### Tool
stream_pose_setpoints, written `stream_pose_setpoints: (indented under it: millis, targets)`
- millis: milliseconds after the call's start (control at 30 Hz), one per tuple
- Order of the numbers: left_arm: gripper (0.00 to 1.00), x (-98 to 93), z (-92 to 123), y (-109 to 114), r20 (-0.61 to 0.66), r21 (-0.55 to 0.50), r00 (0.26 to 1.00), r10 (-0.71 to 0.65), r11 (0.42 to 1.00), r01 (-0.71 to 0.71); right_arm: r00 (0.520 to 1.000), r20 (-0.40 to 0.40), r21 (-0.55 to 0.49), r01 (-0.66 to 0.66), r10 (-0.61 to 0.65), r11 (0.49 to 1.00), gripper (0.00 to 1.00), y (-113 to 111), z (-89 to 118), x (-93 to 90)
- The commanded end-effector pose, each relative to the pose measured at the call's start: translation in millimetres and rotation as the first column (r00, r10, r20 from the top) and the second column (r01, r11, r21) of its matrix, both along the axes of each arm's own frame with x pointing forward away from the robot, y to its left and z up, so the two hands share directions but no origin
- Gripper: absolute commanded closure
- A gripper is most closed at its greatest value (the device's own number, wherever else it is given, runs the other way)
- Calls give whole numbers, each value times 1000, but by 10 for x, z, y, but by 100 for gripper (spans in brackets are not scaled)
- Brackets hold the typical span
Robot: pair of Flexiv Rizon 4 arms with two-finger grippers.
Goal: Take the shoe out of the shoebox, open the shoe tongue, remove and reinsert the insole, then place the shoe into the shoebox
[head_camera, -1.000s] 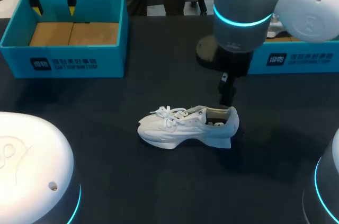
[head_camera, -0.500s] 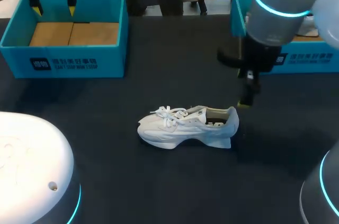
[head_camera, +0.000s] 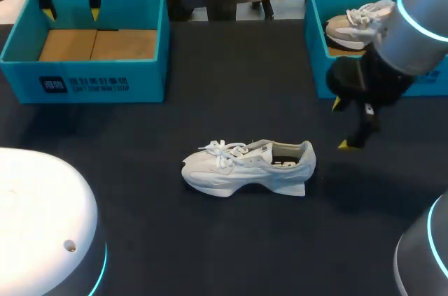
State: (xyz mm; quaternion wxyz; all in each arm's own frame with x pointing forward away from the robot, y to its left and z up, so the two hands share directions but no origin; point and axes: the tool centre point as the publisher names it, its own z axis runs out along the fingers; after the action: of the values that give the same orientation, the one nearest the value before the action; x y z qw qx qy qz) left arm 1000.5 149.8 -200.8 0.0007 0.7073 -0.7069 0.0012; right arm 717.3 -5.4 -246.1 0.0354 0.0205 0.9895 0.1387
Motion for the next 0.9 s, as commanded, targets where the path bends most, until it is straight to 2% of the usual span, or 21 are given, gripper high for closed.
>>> stream_pose_setpoints:
  millis: [33, 100, 133, 833, 867, 900]
  targets:
    - [0, -3, 3, 0, 0, 1, 1000, 0, 1000, 0, 998, 41, 403, -55, 43, 914, 0, -115, -112, -40]
    - [0, -3, 3, 0, 0, 1, 1000, 0, 1000, 0, 998, 30, 402, -61, 53, 914, 0, -140, -144, -50]
    - [0, -3, 3, 0, 0, 1, 1000, 0, 1000, 0, 998, 15, 370, -55, 54, 927, 0, -158, -176, -46]
    - [0, -3, 3, 0, 0, 1, 1000, 0, 1000, 0, 998, 15, 370, -55, 54, 927, 0, -158, -176, -46]
    - [0, -3, 3, 0, 0, 1, 1000, 0, 1000, 0, 997, -2, 342, -74, 80, 937, 0, -172, -217, -36]
    - [0, -3, 3, 0, 0, 1, 1000, 0, 1000, 0, 996, 11, 359, -84, 86, 929, 0, -187, -251, -25]
